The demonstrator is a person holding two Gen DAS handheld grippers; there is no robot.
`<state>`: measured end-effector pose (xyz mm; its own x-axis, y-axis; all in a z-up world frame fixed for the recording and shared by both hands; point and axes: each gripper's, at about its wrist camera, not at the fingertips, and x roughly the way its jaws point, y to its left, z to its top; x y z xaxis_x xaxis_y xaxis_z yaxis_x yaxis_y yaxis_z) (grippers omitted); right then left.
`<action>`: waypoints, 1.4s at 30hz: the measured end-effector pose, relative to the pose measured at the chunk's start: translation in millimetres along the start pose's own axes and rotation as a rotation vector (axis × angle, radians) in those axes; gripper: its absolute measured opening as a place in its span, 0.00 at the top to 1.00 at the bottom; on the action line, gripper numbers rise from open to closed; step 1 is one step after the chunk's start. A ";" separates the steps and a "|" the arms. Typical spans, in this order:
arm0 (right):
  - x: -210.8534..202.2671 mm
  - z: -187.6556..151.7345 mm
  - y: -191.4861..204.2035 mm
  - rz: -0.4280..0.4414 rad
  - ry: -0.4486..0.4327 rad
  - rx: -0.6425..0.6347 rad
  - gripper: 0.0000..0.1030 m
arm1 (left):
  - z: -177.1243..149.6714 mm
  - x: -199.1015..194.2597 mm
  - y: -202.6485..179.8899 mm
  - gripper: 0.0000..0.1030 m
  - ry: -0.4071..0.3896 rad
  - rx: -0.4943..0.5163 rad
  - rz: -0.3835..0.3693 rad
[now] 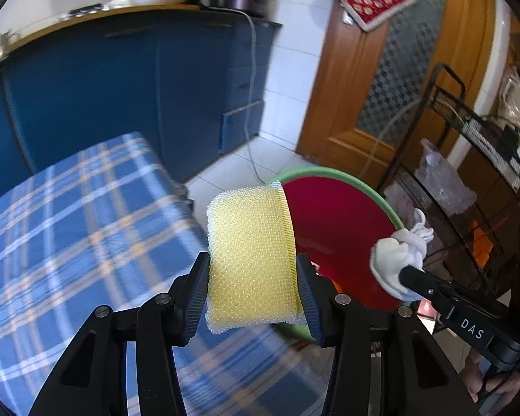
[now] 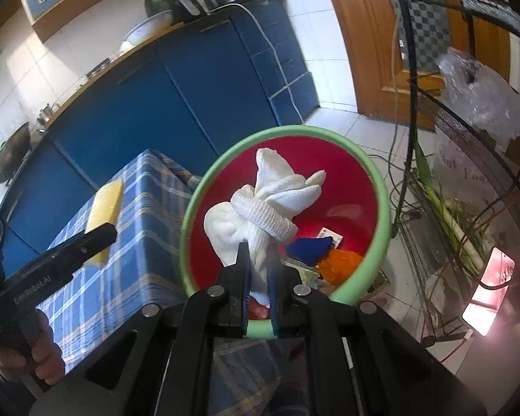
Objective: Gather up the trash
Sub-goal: 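Carry the sponge and gloves over the red bucket with both grippers, then open both grippers over the bucket to drop the sponge and gloves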
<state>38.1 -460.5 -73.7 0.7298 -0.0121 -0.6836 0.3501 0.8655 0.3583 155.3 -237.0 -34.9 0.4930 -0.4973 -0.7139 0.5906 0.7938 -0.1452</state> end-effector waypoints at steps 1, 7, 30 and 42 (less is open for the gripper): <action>1.6 0.4 -3.1 -0.004 0.002 0.004 0.89 | 0.6 6.7 -5.6 0.50 0.011 0.009 -0.010; 10.5 2.1 -15.5 -0.017 0.016 0.016 0.85 | 1.7 31.4 -23.3 0.49 0.039 0.043 -0.024; -13.1 0.8 0.4 -0.008 -0.055 -0.031 0.59 | -3.2 8.6 -8.7 0.38 0.021 0.004 0.017; -53.0 -13.5 41.9 0.027 -0.124 -0.110 0.42 | -19.4 -59.1 9.8 0.38 -0.066 -0.061 0.090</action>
<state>6.1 -416.8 -31.0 0.8073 -0.0435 -0.5885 0.2674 0.9160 0.2992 119.5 -193.0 -7.4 0.5845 -0.4437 -0.6793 0.5035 0.8549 -0.1252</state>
